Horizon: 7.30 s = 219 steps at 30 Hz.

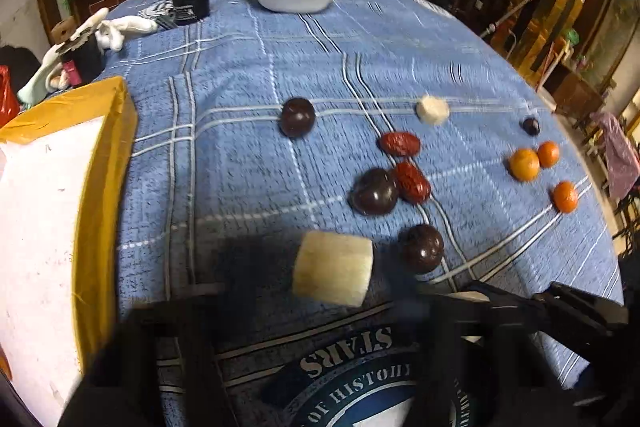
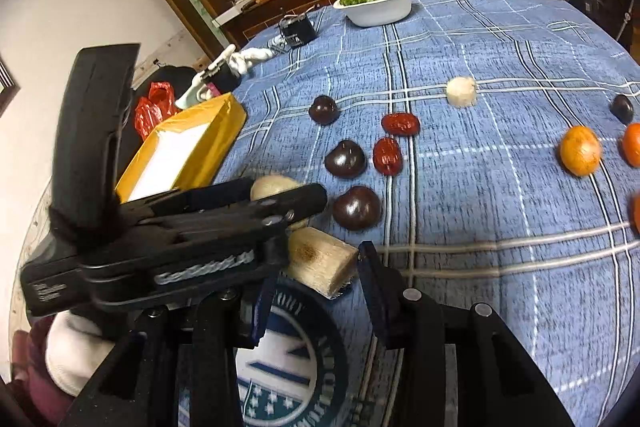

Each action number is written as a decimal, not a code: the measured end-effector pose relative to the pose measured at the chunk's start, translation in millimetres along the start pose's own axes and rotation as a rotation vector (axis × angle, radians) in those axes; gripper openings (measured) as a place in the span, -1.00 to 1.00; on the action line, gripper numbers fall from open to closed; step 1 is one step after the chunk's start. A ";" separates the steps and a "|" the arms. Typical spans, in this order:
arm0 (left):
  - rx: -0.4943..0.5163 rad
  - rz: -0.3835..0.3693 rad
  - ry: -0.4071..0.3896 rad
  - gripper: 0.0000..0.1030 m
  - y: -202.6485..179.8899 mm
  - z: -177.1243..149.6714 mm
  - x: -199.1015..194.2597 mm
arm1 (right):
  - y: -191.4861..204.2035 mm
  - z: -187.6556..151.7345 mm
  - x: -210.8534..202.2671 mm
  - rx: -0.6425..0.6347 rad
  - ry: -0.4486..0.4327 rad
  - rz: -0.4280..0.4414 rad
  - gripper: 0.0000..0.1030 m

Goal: Organize fruits
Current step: 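Grasp a cream yam piece with the left tool while the right grasps another, then lower both yam pieces into the white tray and open both tools, then grasp a dark plum with the left tool while the right grasps an orange, then carry the plum and orange over the tray and open both tools, then grasp another dark plum with the left tool while the right grasps an orange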

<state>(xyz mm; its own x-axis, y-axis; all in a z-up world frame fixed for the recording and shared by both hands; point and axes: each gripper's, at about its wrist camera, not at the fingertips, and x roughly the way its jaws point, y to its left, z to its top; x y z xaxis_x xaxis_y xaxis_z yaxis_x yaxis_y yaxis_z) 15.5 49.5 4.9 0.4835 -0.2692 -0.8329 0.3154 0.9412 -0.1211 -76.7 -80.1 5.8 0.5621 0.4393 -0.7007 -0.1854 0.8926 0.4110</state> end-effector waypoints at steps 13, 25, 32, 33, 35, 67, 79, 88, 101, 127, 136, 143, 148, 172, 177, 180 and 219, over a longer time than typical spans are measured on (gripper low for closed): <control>-0.227 -0.092 -0.216 -0.44 71.0 -29.6 -118.2 | 35.3 -8.7 -36.8 -0.035 -0.053 -0.010 -0.14; -0.469 0.190 -0.255 -0.43 210.0 -95.3 -162.4 | 163.3 12.4 19.0 -0.210 0.041 0.149 -0.13; -0.522 0.172 -0.247 -0.43 231.9 -105.4 -154.2 | 209.7 11.9 79.3 -0.273 0.151 0.144 -0.13; -0.534 0.170 -0.246 -0.42 235.5 -106.5 -153.9 | 214.6 10.2 86.5 -0.283 0.160 0.138 -0.11; -0.553 0.155 -0.245 -0.30 241.3 -109.1 -153.8 | 221.7 6.7 98.5 -0.293 0.174 0.125 -0.11; -0.030 -0.055 -0.165 0.51 -27.0 -53.5 -132.9 | -121.1 24.0 -146.7 0.159 -0.224 -0.311 0.17; 0.089 -0.036 -0.046 -0.09 -57.9 -9.3 -41.5 | -148.0 27.9 -76.8 0.086 -0.148 -0.361 0.17; 0.168 0.042 -0.021 -0.10 -76.2 0.6 5.5 | -166.3 27.5 -68.8 0.125 -0.121 -0.385 0.17; 0.061 -0.019 -0.115 -0.53 -47.7 -2.1 -50.6 | -169.9 23.1 -87.5 0.203 -0.158 -0.348 -0.30; -0.438 0.083 -0.217 -0.51 220.5 -41.7 -143.6 | 158.6 57.1 55.2 -0.111 0.123 0.247 -0.27; -0.533 0.037 -0.188 0.01 259.4 -60.8 -131.1 | 206.1 36.1 129.4 -0.223 0.210 0.115 -0.24; -0.597 0.003 -0.260 0.35 261.1 -74.4 -163.3 | 214.9 34.5 125.2 -0.241 0.204 0.100 -0.24; -0.621 -0.024 -0.263 0.44 245.6 -78.3 -179.1 | 212.5 34.1 94.2 -0.240 0.149 0.113 -0.13; -0.293 -0.132 -0.121 0.65 66.4 -36.6 -141.2 | -91.9 1.7 -116.9 0.257 -0.191 -0.190 0.15; -0.249 -0.123 -0.059 0.65 41.4 -24.8 -108.1 | -112.9 14.1 -101.2 0.260 -0.163 -0.190 0.15; -0.218 -0.108 -0.041 0.65 28.5 -16.0 -88.9 | -113.3 27.8 -82.5 0.242 -0.151 -0.201 0.15; -0.064 -0.139 -0.161 -0.54 -7.7 31.5 -40.7 | -118.2 49.0 -30.8 0.091 -0.128 -0.318 -0.32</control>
<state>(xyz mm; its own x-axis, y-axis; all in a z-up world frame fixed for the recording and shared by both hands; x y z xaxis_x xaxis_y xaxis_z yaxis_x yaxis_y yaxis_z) 19.1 46.8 56.8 0.5643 -0.4217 -0.7097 0.3380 0.9024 -0.2674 -32.6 -204.1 7.4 0.6780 0.1191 -0.7253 0.0844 0.9676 0.2378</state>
